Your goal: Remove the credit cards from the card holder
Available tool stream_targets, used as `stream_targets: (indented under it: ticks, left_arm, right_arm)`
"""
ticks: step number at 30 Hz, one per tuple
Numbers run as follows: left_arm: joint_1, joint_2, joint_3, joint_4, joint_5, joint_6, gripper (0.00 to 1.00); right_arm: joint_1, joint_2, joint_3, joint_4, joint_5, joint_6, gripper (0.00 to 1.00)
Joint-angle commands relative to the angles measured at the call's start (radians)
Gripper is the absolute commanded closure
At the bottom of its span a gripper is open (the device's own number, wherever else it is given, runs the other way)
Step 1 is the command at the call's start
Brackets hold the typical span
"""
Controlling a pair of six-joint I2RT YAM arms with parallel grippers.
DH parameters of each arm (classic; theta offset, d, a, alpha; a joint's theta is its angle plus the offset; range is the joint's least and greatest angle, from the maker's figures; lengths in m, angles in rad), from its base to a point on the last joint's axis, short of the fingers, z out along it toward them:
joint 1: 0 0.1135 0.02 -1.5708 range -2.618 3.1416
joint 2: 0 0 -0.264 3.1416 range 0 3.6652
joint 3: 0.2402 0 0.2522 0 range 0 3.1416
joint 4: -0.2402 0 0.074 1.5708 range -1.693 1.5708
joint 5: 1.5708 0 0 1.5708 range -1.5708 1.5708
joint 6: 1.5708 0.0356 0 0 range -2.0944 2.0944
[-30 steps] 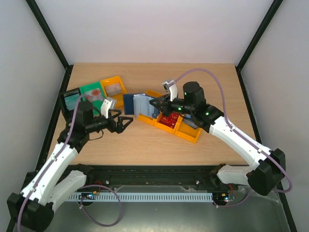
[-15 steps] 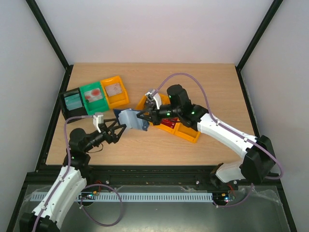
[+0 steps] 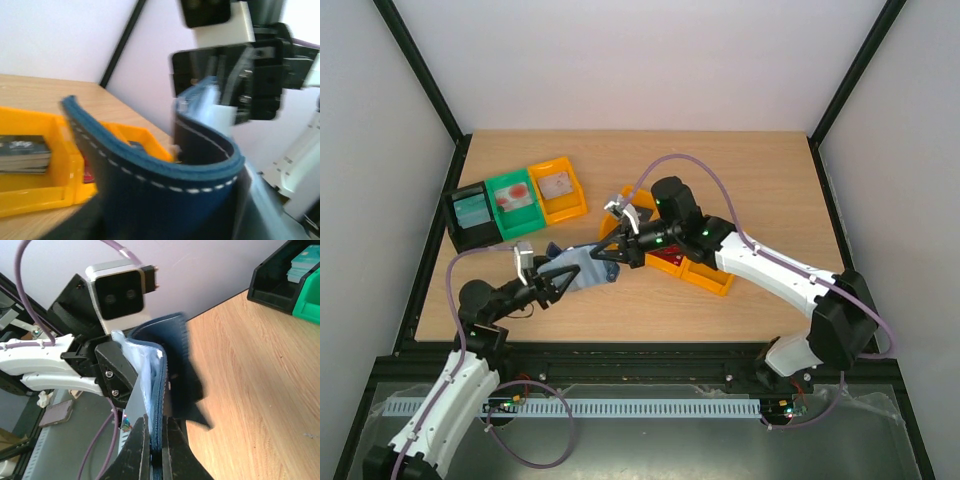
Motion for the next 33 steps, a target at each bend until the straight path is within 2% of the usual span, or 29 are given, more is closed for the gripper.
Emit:
stream_targets:
  ticks: [1,2,5,9,13,17,22,29,33]
  left_arm:
    - [-0.016,-0.024,0.004,0.134,0.108,-0.004,0.86]
    - [-0.015,-0.03,0.004,0.139,0.114,-0.007,0.96]
    - [-0.016,-0.042,0.003,0.154,0.132,-0.012,0.98]
    - [-0.01,-0.056,0.003,0.153,0.127,-0.009,0.98]
    - [-0.003,-0.064,0.001,0.168,0.14,-0.013,0.98]
    - [-0.002,-0.064,0.0,0.183,0.156,-0.019,0.98]
    - [0.003,-0.064,-0.001,0.207,0.179,-0.025,0.98]
    - [0.004,-0.058,-0.003,0.227,0.202,-0.036,0.98]
    - [0.006,-0.058,-0.002,0.222,0.2,-0.032,0.98]
  right_arm:
    - [0.011,0.007,0.005,0.084,-0.017,0.031,0.98]
    - [0.011,0.001,-0.005,0.107,0.0,0.041,0.98]
    - [0.01,-0.016,-0.037,0.151,0.068,0.07,0.98]
    - [0.011,-0.033,-0.072,0.17,0.165,0.095,0.76]
    - [0.012,-0.063,-0.113,0.165,0.23,0.069,0.6]
    - [0.017,-0.072,-0.143,0.164,0.268,0.047,0.54]
    - [0.052,-0.067,-0.152,0.144,0.308,-0.029,0.41]
    - [0.141,-0.041,-0.127,0.17,0.372,-0.116,0.33]
    - [0.149,-0.055,-0.101,0.155,0.291,-0.155,0.26]
